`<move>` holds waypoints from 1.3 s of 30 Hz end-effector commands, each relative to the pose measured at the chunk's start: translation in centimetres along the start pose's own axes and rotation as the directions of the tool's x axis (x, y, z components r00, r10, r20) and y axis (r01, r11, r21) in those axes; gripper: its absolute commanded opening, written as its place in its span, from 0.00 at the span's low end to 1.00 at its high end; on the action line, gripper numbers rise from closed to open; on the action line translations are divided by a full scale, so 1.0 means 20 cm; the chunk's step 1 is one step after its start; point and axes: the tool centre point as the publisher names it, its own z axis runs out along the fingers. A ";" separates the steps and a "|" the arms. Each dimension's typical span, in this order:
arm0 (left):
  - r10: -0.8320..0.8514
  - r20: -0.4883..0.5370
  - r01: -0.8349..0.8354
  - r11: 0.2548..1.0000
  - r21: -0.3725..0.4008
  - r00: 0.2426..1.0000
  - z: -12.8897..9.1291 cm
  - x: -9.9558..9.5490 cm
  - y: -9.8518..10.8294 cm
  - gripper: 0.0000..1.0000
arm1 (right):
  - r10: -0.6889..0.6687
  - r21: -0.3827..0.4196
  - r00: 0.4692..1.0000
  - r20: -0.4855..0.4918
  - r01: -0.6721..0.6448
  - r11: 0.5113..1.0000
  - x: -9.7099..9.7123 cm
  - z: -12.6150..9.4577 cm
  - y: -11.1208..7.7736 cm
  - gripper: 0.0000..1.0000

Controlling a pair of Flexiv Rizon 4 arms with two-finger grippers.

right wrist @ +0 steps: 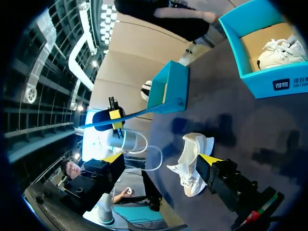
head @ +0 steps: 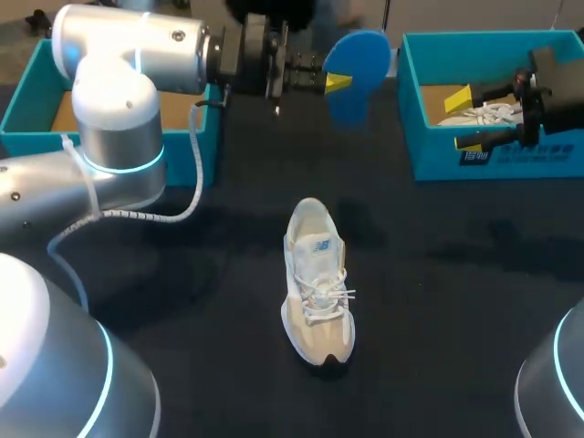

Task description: Take the shoe out of the shoebox, open the shoe tongue, remove and reinsert the insole, then place the shoe into the shoebox

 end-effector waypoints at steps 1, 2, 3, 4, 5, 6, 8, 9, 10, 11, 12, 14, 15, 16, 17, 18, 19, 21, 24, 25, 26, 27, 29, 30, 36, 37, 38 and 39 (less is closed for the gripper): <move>0.111 0.019 -0.110 0.994 -0.006 0.994 0.00 0.02 0.00 0.00 | 0.000 0.000 1.000 0.001 0.000 1.000 0.00 0.01 0.00 1.00; 0.111 0.019 -0.110 0.994 -0.006 0.994 0.00 0.02 0.00 0.00 | 0.000 0.000 1.000 0.001 0.000 1.000 0.00 0.01 0.00 1.00; 0.111 0.019 -0.110 0.994 -0.006 0.994 0.00 0.02 0.00 0.00 | 0.000 0.000 1.000 0.001 0.000 1.000 0.00 0.01 0.00 1.00; 0.141 0.027 -0.141 0.990 0.000 0.990 0.00 0.02 0.00 0.00 | 0.000 0.000 1.000 0.001 0.000 1.000 0.00 0.01 0.00 1.00; 0.151 0.028 -0.151 0.989 -0.003 0.988 -0.01 0.02 0.00 0.00 | 0.000 0.000 1.000 0.001 0.000 1.000 0.00 0.01 0.00 1.00; 0.204 0.021 -0.204 0.979 -0.013 0.979 -0.01 0.01 0.01 0.00 | 0.000 0.000 1.000 0.001 0.000 1.000 0.00 0.01 0.00 1.00; 0.270 0.013 -0.270 0.963 -0.001 0.963 -0.02 0.01 0.00 0.00 | 0.000 0.000 1.000 0.001 0.000 1.000 0.00 0.01 0.00 1.00; 0.303 -0.003 -0.303 0.953 0.014 0.953 -0.02 0.01 0.00 0.00 | 0.000 0.000 1.000 0.001 0.000 1.000 0.00 0.01 0.00 1.00; 0.354 -0.026 -0.354 0.935 0.013 0.935 -0.02 0.01 -0.01 0.00 | 0.000 0.000 1.000 0.001 0.000 1.000 0.00 0.01 0.00 1.00; 0.405 -0.052 -0.406 0.914 0.004 0.913 -0.01 0.02 -0.01 0.00 | 0.000 0.000 1.000 0.001 0.000 1.000 0.00 0.01 0.00 1.00; 0.405 -0.052 -0.406 0.914 0.004 0.913 -0.01 0.02 -0.01 0.00 | 0.000 0.000 1.000 0.001 0.000 1.000 0.00 0.01 0.00 1.00; 0.571 -0.095 -0.575 0.818 -0.009 0.815 0.00 0.01 0.01 0.00 | 0.000 0.000 1.000 0.001 0.000 1.000 0.00 0.01 0.00 1.00; 0.620 -0.105 -0.624 0.782 -0.006 0.778 0.00 0.01 0.01 0.00 | 0.000 0.000 1.000 0.001 0.000 1.000 0.00 0.01 0.00 1.00; 0.616 -0.077 -0.618 0.786 -0.015 0.784 0.00 0.01 0.01 0.00 | 0.000 0.000 1.000 0.001 0.000 1.000 0.00 0.01 0.00 1.00; 0.632 -0.066 -0.634 0.773 -0.019 0.772 0.00 0.00 0.02 0.00 | 0.000 0.000 1.000 0.001 0.000 1.000 0.00 0.01 0.00 1.00; 0.689 -0.071 -0.692 0.722 -0.028 0.722 0.00 0.00 0.02 0.00 | 0.000 0.000 1.000 0.001 0.000 1.000 0.00 0.01 0.00 1.00; 0.730 -0.082 -0.734 0.677 -0.045 0.678 0.01 0.00 0.03 0.00 | 0.000 0.000 1.000 0.001 0.000 1.000 0.00 0.01 0.00 1.00; 0.768 -0.064 -0.771 0.634 -0.064 0.637 0.02 0.01 0.03 0.00 | 0.000 0.000 1.000 0.001 0.000 1.000 0.00 0.01 0.00 1.00; 0.858 -0.073 -0.859 0.499 -0.109 0.508 0.04 0.01 0.05 0.00 | 0.000 0.000 1.000 0.001 0.000 1.000 0.00 0.01 0.00 1.00; 0.877 -0.084 -0.879 0.462 -0.122 0.473 0.05 0.02 0.05 0.00 | 0.000 0.000 1.000 0.001 0.000 1.000 0.00 0.01 0.00 1.00; 0.883 -0.072 -0.882 0.451 -0.140 0.463 0.05 0.02 0.06 0.00 | 0.000 0.000 1.000 0.001 0.000 1.000 0.00 0.01 0.00 1.00; 0.899 -0.064 -0.894 0.421 -0.155 0.434 0.06 0.01 0.07 0.00 | 0.000 0.000 1.000 0.001 0.000 1.000 0.00 0.01 0.00 1.00; 0.909 -0.052 -0.900 0.399 -0.174 0.413 0.06 0.02 0.08 0.00 | 0.000 0.000 1.000 0.001 0.000 1.000 0.00 0.01 0.00 1.00; 0.931 -0.049 -0.919 0.347 -0.186 0.361 0.07 0.02 0.10 0.00 | 0.000 0.000 1.000 0.001 0.000 1.000 0.00 0.01 0.00 1.00; 0.984 -0.016 -0.953 0.170 -0.251 0.180 0.08 0.01 0.15 0.00 | 0.000 0.000 1.000 0.001 0.000 1.000 0.00 0.01 0.00 1.00; 0.988 -0.015 -0.956 0.146 -0.256 0.155 0.09 0.01 0.16 0.00 | 0.000 0.000 1.000 0.001 0.000 1.000 0.00 0.01 0.00 1.00; 0.992 0.007 -0.955 0.121 -0.272 0.124 0.09 0.01 0.16 0.00 | 0.000 0.000 1.000 0.001 0.000 1.000 0.00 0.01 0.00 1.00; 0.994 0.018 -0.955 0.108 -0.276 0.108 0.09 0.01 0.15 0.00 | 0.000 0.000 1.000 0.001 0.000 1.000 0.00 0.01 0.00 1.00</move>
